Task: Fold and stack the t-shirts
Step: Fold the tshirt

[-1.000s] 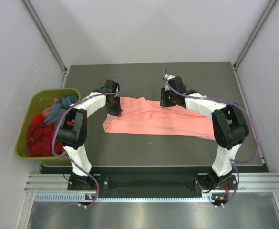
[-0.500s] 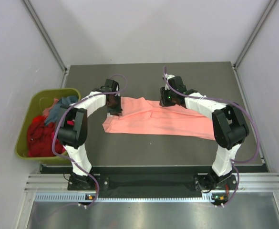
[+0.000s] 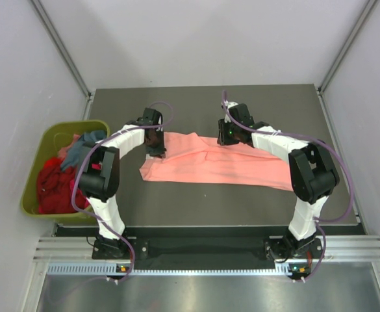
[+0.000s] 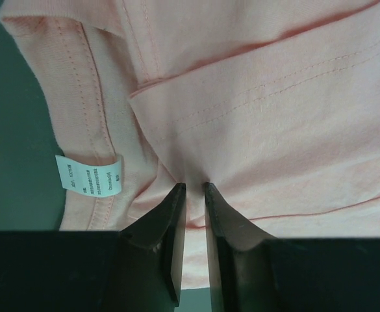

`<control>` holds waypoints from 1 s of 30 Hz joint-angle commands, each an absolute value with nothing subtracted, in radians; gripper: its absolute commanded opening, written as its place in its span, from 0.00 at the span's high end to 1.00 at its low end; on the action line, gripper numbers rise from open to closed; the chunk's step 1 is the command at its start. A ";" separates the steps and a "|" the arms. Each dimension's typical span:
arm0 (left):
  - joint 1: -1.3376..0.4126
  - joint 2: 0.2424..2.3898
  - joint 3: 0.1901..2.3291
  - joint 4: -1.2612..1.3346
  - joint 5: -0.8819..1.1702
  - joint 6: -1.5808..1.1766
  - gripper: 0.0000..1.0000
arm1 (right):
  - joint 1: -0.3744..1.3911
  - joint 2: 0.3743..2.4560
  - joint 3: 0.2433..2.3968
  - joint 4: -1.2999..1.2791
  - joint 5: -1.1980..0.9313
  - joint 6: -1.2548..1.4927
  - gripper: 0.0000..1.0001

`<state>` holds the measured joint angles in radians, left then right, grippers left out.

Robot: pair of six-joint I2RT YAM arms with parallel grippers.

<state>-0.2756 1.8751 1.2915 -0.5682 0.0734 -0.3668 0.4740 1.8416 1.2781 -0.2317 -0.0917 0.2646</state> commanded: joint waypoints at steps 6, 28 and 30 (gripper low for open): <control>-0.273 1.891 1.292 -0.522 0.078 -0.341 0.90 | 0.489 1.810 1.304 -0.216 -0.094 0.259 0.69; -0.276 1.870 1.335 -0.566 0.057 -0.337 1.00 | 0.489 1.799 1.307 -0.225 -0.087 0.256 0.69; -0.279 1.864 1.348 -0.583 0.048 -0.336 1.00 | 0.489 1.801 1.309 -0.226 -0.087 0.255 0.69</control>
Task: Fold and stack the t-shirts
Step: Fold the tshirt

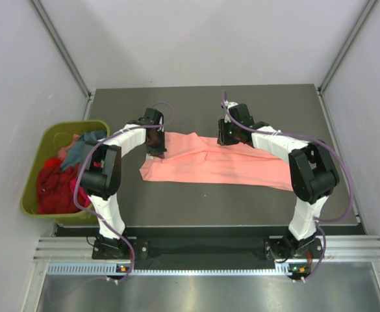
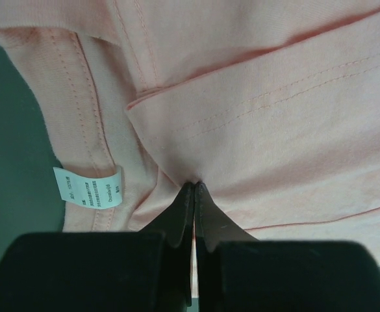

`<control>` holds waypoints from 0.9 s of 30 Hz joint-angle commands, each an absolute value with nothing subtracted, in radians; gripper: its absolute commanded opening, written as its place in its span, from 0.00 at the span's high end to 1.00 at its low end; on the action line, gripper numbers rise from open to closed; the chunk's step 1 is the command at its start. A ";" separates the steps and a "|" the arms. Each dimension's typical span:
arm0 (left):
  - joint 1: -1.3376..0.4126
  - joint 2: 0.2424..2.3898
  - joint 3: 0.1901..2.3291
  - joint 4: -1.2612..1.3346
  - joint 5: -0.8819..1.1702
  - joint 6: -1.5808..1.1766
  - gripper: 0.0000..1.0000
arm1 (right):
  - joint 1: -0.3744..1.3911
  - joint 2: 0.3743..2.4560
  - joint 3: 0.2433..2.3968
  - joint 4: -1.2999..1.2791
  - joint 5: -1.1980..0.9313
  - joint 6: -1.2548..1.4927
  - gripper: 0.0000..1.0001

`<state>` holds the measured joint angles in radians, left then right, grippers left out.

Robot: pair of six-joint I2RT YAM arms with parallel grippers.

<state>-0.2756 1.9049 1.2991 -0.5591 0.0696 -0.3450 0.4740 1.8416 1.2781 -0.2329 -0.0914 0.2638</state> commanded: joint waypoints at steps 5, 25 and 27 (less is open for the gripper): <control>-0.284 1.856 1.371 -0.600 0.043 -0.334 1.00 | 0.489 1.802 1.308 -0.222 -0.090 0.261 0.69; -0.318 1.770 1.445 -0.752 0.009 -0.334 1.00 | 0.488 1.786 1.278 -0.224 -0.058 0.253 0.69; -0.319 1.758 1.439 -0.761 0.009 -0.333 1.00 | 0.489 1.781 1.270 -0.227 -0.046 0.255 0.69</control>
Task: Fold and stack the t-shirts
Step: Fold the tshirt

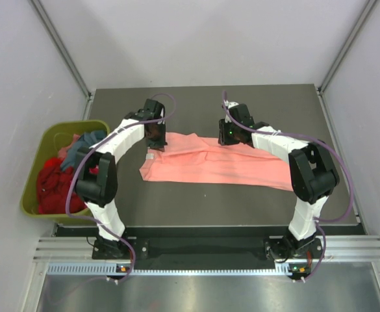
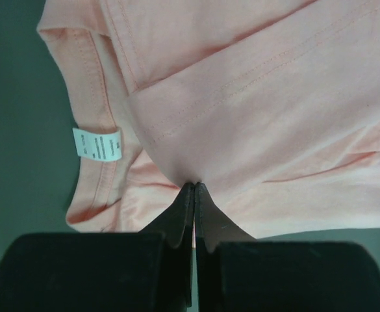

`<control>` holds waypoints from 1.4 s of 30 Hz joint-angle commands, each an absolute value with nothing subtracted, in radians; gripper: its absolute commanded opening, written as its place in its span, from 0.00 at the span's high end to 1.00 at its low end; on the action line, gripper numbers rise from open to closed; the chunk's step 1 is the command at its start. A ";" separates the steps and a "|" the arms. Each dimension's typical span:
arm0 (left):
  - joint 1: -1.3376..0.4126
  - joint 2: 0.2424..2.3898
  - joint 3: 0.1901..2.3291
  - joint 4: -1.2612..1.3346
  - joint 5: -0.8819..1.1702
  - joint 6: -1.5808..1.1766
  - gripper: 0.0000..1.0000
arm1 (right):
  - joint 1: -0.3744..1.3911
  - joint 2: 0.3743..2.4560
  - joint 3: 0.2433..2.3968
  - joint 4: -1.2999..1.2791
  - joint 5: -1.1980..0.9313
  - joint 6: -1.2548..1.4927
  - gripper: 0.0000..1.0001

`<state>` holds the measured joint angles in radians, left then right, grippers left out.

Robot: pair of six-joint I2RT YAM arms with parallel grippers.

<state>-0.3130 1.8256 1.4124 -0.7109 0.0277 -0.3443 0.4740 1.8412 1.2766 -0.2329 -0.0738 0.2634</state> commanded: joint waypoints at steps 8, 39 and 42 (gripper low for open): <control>-0.331 1.684 1.410 -0.796 -0.025 -0.327 1.00 | 0.480 1.764 1.236 -0.244 0.027 0.262 0.72; -0.374 1.692 1.193 -0.692 -0.046 -0.357 1.00 | 0.468 1.743 1.097 -0.238 0.071 0.242 0.78; -0.374 1.709 1.163 -0.675 -0.052 -0.359 1.00 | 0.468 1.743 1.075 -0.219 0.064 0.238 0.80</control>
